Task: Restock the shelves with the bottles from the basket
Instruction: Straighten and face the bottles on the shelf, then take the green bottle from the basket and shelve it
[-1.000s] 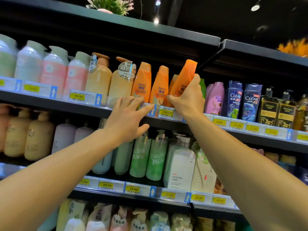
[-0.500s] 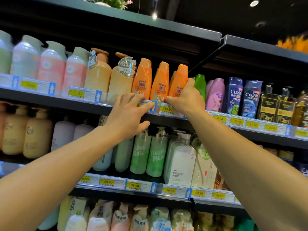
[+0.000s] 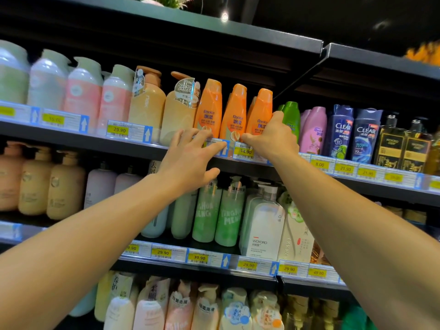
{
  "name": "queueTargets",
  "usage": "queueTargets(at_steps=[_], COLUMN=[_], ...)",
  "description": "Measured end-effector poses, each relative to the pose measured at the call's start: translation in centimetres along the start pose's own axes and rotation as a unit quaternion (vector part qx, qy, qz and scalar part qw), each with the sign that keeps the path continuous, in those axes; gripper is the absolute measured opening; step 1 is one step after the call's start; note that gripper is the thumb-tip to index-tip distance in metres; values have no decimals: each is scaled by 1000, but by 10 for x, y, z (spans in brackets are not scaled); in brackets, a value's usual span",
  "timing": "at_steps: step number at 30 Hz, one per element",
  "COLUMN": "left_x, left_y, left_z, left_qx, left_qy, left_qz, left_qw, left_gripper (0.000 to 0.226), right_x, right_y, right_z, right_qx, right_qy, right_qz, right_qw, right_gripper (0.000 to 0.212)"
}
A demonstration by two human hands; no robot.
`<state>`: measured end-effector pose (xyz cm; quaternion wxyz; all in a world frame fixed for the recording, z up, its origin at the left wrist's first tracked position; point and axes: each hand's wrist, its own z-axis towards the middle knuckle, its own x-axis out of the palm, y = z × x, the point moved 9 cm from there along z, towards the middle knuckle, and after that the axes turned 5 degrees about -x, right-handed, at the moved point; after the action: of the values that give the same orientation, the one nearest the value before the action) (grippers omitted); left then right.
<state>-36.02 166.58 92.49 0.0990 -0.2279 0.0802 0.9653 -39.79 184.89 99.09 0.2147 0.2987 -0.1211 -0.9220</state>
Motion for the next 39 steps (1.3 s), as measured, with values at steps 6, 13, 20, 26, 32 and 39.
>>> queueTargets(at_steps=[6,13,20,26,32,39], left_x=[-4,-12,-3,13,31,86], left_y=[-2,-25,-92,-165,-261,-365], left_z=[-1,-6,-36,-90,-181,-330], left_qx=[0,0,11,1,16,19], left_qy=[14,10,35,100,164,309], left_qz=[-6,-33,-73,-107,-152,-198], left_qw=[1000,999,997,989,975,930], left_gripper=[65,64,66,67,64,67], right_x=[-7,-26,-33,-46,-48,-31], right_y=[-6,-18,-59,-137,-225,-333], right_z=[-5,-38,-112,-191,-296,-447], right_qx=[-6,-82,-180,-183,-179,-124], right_qy=[-3,-7,50,140,230,354], right_qz=[-10,-20,-72,-117,-131,-90], right_qw=[1000,996,980,966,948,923], right_gripper=[68,70,80,83,84,81])
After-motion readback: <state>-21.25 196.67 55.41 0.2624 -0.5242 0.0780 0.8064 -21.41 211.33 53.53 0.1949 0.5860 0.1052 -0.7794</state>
